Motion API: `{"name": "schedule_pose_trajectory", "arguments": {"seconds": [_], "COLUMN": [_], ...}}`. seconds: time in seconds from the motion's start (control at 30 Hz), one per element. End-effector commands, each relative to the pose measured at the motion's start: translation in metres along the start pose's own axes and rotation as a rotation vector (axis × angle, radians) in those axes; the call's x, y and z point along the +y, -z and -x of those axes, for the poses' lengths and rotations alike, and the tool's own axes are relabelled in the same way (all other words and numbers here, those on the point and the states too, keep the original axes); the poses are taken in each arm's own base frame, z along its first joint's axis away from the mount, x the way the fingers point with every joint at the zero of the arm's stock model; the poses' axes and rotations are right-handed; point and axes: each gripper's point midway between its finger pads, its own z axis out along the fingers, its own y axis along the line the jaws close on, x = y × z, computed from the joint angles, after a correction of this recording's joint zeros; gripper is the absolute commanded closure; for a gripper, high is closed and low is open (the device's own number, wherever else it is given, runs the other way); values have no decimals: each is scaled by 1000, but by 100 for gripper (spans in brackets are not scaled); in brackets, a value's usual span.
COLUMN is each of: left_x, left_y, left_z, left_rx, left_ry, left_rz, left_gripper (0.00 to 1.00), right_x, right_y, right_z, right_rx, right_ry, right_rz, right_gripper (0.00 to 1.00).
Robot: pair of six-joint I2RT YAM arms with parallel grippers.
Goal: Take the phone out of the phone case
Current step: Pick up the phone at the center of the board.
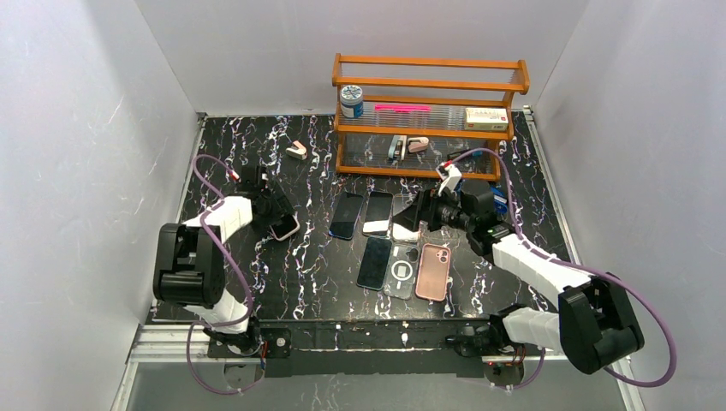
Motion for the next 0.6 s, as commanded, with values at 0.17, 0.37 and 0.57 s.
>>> {"name": "schedule_pose_trajectory", "arguments": {"seconds": [0.17,0.37,0.57], "left_x": [-31,-49,-61], "left_y": [23,45,69], "left_z": [-68,-76,-77], "left_rx": [170,142,87], "left_ry": [175,233,259], "left_rz": [-266,-428,-547], "left_gripper": [79,84,85], "right_x": [67,114,139], "right_y": [-29,-55,-91], "right_z": [-17,-34,-61], "right_rx": [28,52,114], "right_ry": [-39,-52,-44], "right_rz": [192,279,277], "right_gripper": [1,3,8]}}
